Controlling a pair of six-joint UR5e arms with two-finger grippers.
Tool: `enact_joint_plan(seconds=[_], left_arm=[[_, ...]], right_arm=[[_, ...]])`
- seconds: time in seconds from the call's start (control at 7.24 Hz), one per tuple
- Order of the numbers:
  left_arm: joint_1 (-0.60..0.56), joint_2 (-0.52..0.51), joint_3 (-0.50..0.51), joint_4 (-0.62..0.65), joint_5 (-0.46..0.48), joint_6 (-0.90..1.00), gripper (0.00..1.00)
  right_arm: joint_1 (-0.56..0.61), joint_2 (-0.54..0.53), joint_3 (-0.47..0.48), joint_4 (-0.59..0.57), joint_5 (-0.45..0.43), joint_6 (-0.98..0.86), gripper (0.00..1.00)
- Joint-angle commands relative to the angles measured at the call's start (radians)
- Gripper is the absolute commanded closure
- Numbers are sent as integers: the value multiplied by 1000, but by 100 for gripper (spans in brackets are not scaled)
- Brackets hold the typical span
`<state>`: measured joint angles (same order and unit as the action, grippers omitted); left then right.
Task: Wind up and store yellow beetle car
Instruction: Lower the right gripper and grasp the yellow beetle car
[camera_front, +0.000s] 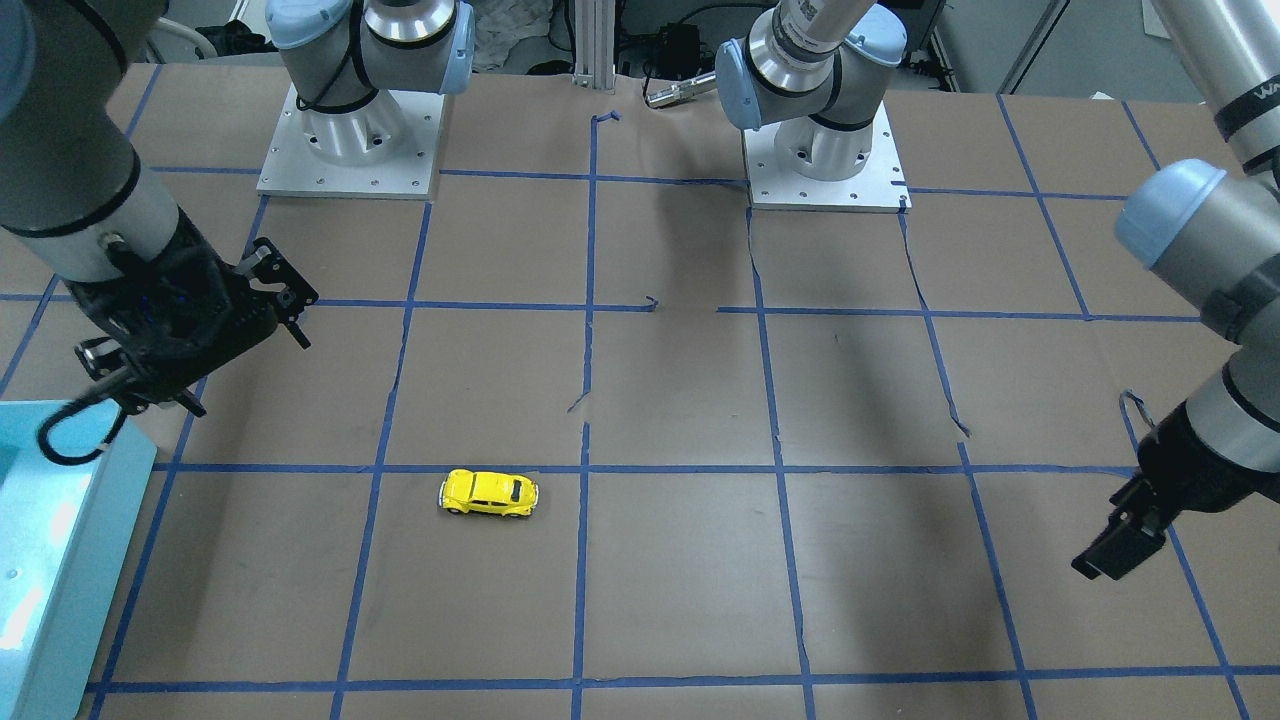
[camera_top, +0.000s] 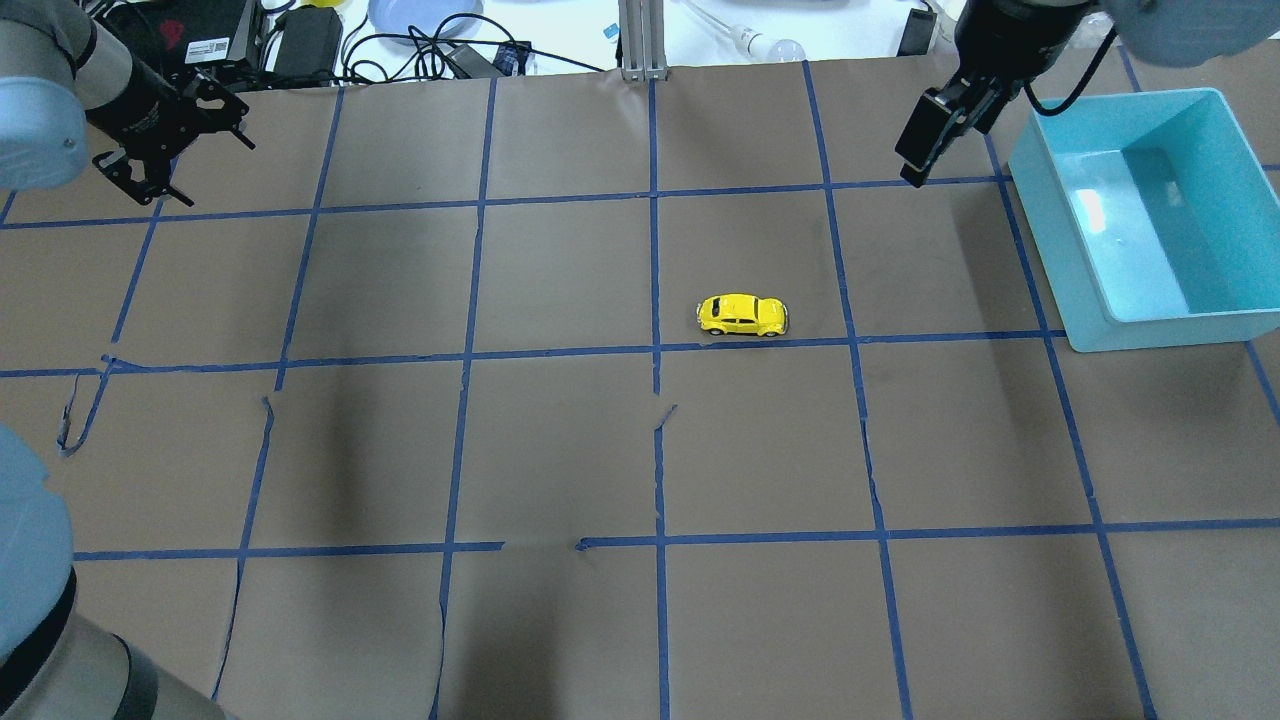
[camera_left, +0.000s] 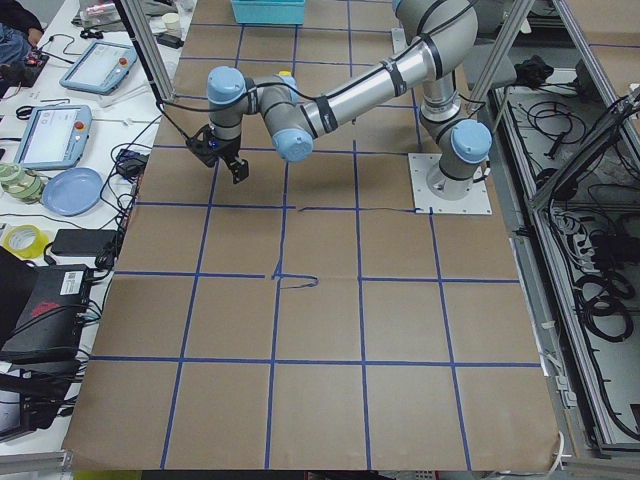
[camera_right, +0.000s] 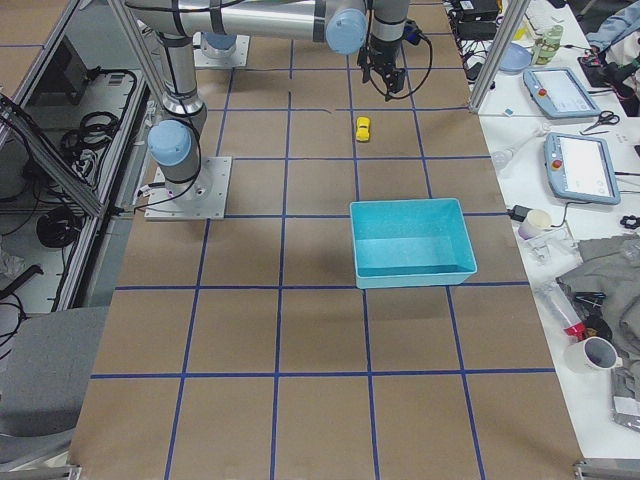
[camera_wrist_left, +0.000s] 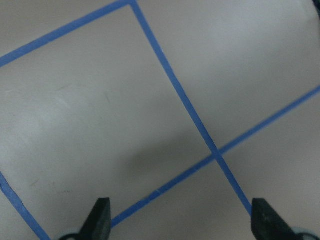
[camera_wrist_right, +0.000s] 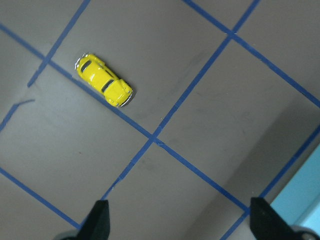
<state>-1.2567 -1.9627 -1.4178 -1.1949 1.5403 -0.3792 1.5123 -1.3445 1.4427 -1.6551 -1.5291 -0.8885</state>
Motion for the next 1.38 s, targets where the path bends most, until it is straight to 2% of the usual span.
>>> enact_joint_plan(seconds=[0.0, 0.14, 0.41, 0.55, 0.83, 0.97, 1.24], left_arm=[[-158, 69, 135, -271, 86, 267, 0], [-206, 97, 145, -300, 84, 370, 0], [-242, 113, 131, -292, 83, 411, 0], [-250, 134, 88, -292, 77, 410, 0], [-288, 206, -25, -327, 77, 418, 0], [-300, 229, -79, -316, 75, 416, 0], [-299, 269, -104, -318, 81, 422, 0]], right_arm=[[18, 82, 99, -176, 23, -287, 0], [41, 126, 132, -277, 53, -362, 0], [179, 247, 139, -440, 23, -363, 0], [225, 284, 146, -480, 0, -371, 0], [226, 312, 166, -488, -3, -537, 0], [224, 314, 189, -529, -3, -543, 0], [224, 337, 231, -528, -8, -523, 3]])
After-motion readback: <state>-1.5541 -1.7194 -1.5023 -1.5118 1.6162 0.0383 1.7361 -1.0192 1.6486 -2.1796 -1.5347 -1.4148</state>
